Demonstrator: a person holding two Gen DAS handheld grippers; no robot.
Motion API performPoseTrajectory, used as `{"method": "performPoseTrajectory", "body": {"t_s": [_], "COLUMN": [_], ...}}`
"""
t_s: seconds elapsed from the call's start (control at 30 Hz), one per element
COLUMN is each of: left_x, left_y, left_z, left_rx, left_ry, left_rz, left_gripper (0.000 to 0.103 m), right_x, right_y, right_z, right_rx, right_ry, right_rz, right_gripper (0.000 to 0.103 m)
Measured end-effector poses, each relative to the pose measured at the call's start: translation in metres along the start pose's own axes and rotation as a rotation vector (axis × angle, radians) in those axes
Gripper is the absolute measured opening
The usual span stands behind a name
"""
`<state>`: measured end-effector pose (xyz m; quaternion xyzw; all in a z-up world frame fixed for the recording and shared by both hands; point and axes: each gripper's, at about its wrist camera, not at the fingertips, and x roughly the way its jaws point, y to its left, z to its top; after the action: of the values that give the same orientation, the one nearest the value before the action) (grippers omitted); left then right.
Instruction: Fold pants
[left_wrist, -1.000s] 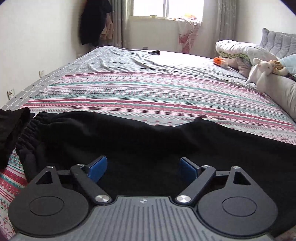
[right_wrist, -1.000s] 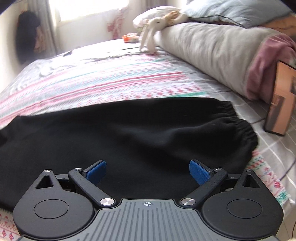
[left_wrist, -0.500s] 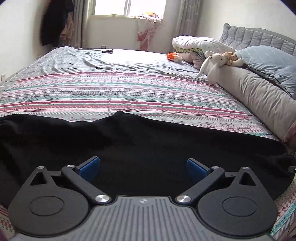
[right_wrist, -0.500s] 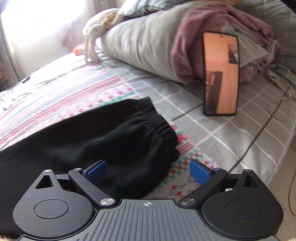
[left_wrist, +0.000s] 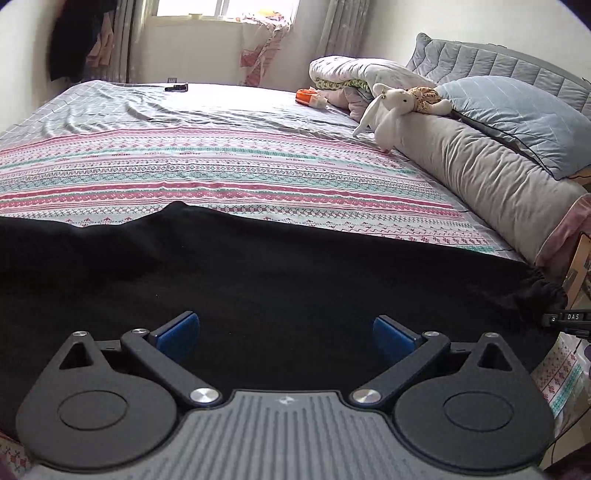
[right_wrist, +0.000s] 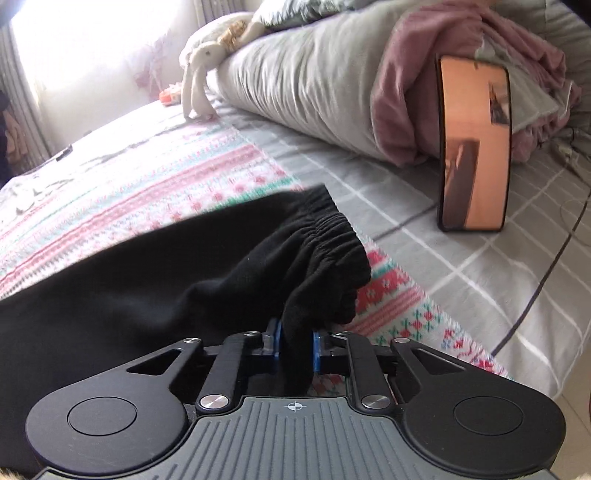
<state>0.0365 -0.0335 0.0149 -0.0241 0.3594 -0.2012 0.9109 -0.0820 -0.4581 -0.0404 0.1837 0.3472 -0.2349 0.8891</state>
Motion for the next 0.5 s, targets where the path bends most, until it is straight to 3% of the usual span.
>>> {"method": "performPoseTrajectory", "body": {"t_s": [0.13, 0.27, 0.5], "left_x": [0.005, 0.012, 0.024], "left_y": [0.005, 0.013, 0.031], "left_z": [0.003, 0.002, 0.0], "left_rx": [-0.087, -0.198, -0.405], "left_ry": [0.022, 0.05, 0.084], "left_rz": [-0.078, -0.158, -0.249], "left_gripper": [0.103, 0.103, 0.103], "right_x": [-0.02, -0.036, -0.059], "right_y": [0.039, 0.094, 0.194], "right_z": [0.006, 0.001, -0.051], "right_rx": [-0.158, -0.335, -0.712], "right_ry": [-0.108, -0.161, -0.179], "right_rz": [0.009, 0.097, 0.255], "right_gripper": [0.013, 0.012, 0.012]}}
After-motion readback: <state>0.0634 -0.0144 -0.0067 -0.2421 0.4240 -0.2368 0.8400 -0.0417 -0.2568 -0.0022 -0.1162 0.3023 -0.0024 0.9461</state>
